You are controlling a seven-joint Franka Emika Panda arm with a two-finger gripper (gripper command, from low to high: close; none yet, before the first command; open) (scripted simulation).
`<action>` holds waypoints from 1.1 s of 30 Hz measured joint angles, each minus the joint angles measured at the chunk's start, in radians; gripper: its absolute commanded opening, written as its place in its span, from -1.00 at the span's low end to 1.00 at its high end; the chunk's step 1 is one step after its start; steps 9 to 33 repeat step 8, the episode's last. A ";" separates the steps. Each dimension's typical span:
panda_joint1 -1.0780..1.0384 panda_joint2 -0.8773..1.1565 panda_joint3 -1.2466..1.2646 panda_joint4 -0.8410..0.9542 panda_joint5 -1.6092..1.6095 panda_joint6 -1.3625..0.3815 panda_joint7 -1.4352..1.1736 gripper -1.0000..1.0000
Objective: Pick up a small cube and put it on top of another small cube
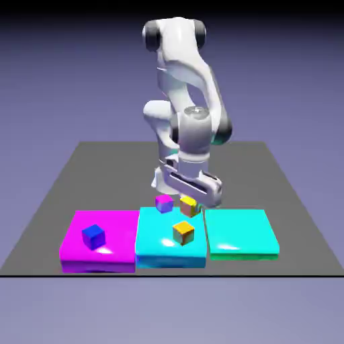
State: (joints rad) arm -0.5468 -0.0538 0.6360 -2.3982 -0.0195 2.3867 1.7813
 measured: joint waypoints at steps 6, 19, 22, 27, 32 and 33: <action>0.043 0.177 -0.063 -0.033 -0.186 0.171 0.134 1.00; 0.035 0.141 -0.050 -0.026 -0.148 0.136 0.107 1.00; 0.035 0.141 -0.050 -0.026 -0.148 0.136 0.107 1.00; 0.035 0.141 -0.050 -0.026 -0.148 0.136 0.107 1.00; 0.035 0.141 -0.050 -0.026 -0.148 0.136 0.107 1.00; 0.035 0.141 -0.050 -0.026 -0.148 0.136 0.107 1.00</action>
